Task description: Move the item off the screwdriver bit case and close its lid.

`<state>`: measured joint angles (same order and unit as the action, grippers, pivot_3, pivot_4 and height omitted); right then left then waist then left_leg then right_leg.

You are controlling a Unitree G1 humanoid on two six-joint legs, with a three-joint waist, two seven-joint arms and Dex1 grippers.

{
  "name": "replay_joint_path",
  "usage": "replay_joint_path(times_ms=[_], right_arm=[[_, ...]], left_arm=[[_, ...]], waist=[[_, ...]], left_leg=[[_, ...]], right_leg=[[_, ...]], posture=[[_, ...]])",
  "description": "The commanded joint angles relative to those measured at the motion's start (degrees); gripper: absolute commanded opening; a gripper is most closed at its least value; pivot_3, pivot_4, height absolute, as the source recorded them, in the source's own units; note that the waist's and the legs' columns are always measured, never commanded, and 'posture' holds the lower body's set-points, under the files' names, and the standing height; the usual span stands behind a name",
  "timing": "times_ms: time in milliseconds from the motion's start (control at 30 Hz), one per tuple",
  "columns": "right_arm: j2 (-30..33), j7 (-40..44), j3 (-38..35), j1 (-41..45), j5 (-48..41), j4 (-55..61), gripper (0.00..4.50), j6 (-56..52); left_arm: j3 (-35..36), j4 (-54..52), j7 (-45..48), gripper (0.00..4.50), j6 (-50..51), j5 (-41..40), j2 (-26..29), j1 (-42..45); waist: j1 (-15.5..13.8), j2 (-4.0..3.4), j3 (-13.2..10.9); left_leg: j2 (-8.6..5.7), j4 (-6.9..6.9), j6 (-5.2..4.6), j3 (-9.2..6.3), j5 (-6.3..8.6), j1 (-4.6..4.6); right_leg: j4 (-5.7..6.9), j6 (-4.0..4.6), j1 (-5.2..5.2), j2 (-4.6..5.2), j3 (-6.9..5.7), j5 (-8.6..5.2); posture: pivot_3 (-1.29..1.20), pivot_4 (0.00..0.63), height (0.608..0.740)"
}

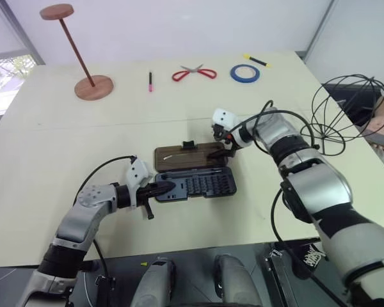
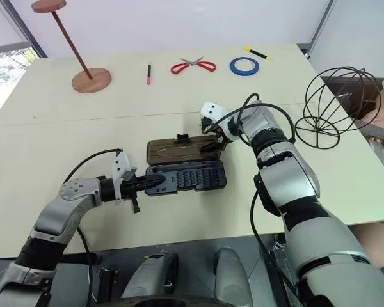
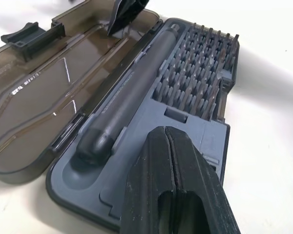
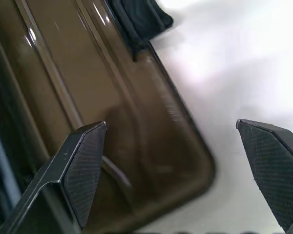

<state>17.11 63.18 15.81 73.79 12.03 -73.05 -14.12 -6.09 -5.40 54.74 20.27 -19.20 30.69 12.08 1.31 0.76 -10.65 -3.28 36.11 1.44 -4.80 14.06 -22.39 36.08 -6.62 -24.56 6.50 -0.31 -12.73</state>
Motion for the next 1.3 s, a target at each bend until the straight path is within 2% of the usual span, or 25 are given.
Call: replay_joint_path(times_ms=[33,367,400,433,667,1000,1300], right_arm=[[0.1,-1.0,-2.6,3.0,-1.3,-0.6,4.44,-1.8],[-0.2,-2.5,-2.7,1.9,0.3,-1.2,4.44,-0.5],[-0.3,-2.6,-2.8,1.8,0.3,-1.3,3.89,-0.6],[-0.3,-2.6,-2.8,1.7,0.3,-1.3,3.64,-0.6],[-0.8,-3.3,-3.1,1.4,0.3,-1.5,0.03,-0.8],[-1.6,-3.1,-2.7,0.4,1.5,-1.0,0.03,0.7],[-0.1,-8.5,1.6,-1.1,6.3,5.5,0.03,16.2]], left_arm=[[-1.2,-0.4,-0.3,0.0,-0.1,0.9,-0.1,-1.3],[-0.9,-1.5,-0.9,0.0,-0.1,0.9,0.3,-2.4],[-0.9,-1.5,-0.9,0.0,0.0,0.9,0.3,-2.3],[-0.8,-1.6,-0.9,0.0,0.0,0.9,0.4,-2.3],[-0.8,-2.0,-1.0,0.0,0.2,0.9,1.0,-2.3],[-0.6,-2.2,-1.1,0.0,0.3,0.9,1.5,-2.3],[-0.9,-1.6,-0.8,0.0,0.3,1.0,1.3,-1.3]], waist=[[0.0,0.0,0.0],[0.4,-0.01,0.0],[0.5,-0.01,0.0],[0.6,-0.01,0.0],[1.3,0.0,0.0],[2.5,0.0,0.1],[2.7,0.0,0.1]], left_leg=[[0.0,0.0,0.0,0.0,0.0,0.0],[0.0,0.0,0.0,0.01,0.0,0.0],[0.0,0.0,0.0,0.01,0.0,0.0],[0.0,0.0,0.0,0.0,0.0,0.0],[0.0,-0.02,0.0,-0.01,0.0,0.0],[0.05,-0.05,0.0,-0.02,0.0,0.14],[0.05,-0.02,0.0,-0.01,0.0,0.16]], right_leg=[[0.0,0.0,0.0,0.0,0.0,0.0],[0.0,0.0,0.0,0.0,0.0,0.0],[0.01,0.0,0.0,0.0,0.0,0.0],[0.01,0.0,0.0,0.0,0.0,0.0],[0.02,0.0,0.0,0.0,0.0,0.0],[0.07,0.01,0.07,-0.08,0.01,0.0],[0.1,0.05,0.07,-0.08,0.02,0.03]], posture=[[0.0,0.15,0.74],[0.0,0.15,0.74],[0.0,0.15,0.74],[0.0,0.15,0.74],[0.0,0.15,0.74],[0.0,0.15,0.74],[0.0,0.15,0.74]])
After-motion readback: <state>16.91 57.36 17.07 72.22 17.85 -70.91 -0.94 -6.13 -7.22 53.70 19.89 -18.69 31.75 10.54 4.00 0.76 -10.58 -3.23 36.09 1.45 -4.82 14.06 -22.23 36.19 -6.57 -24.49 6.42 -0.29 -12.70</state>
